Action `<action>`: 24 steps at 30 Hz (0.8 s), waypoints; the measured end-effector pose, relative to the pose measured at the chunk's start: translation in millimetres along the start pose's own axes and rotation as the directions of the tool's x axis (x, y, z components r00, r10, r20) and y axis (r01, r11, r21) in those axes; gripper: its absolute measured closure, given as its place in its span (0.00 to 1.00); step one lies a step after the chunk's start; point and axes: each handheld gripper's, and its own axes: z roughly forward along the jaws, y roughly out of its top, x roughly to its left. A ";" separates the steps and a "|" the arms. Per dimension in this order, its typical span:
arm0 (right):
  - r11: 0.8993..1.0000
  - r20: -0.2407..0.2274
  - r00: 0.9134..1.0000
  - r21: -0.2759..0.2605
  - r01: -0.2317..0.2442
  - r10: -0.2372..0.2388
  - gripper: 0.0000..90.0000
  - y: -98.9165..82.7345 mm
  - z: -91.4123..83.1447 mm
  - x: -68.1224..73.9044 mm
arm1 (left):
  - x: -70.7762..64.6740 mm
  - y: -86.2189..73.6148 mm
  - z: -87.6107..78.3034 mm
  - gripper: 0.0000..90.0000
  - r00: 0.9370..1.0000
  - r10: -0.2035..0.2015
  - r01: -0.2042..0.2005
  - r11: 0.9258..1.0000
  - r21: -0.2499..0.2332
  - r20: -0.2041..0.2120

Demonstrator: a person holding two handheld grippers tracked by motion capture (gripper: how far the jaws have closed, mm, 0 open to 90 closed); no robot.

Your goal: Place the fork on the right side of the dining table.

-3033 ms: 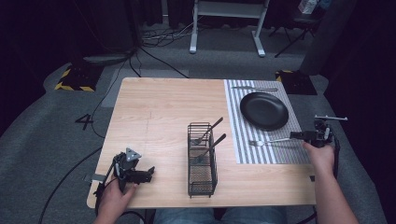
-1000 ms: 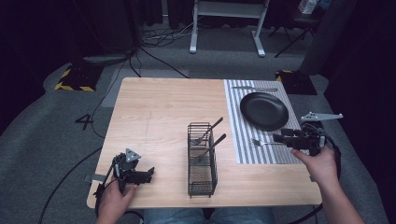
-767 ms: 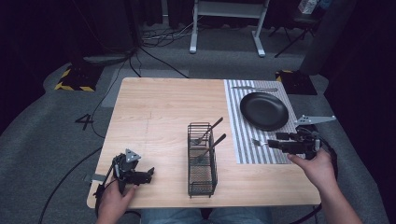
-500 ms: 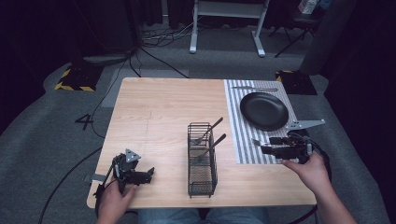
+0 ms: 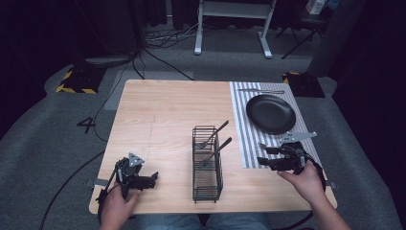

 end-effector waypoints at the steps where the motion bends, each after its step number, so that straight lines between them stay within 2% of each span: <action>1: 1.000 0.006 1.000 -0.001 0.013 -0.013 0.43 -1.3 2.3 1.4 | 0.0 0.0 0.0 0.01 1.000 0.000 0.000 1.000 0.000 0.000; 8: 0.999 -0.009 0.999 0.007 0.036 -0.036 0.43 -9.2 15.3 9.8 | 0.0 0.0 0.0 0.01 1.000 0.000 0.000 1.000 0.000 0.000; 16: 1.000 -0.029 0.999 0.011 0.023 -0.023 0.43 -25.4 28.8 17.1 | 0.0 0.0 0.0 0.01 1.000 0.000 0.000 1.000 0.000 0.000; 24: 1.000 -0.015 1.000 0.009 0.009 -0.009 0.43 -42.9 43.8 17.4 | 0.1 0.1 0.0 0.00 1.000 0.001 -0.001 1.000 0.000 0.000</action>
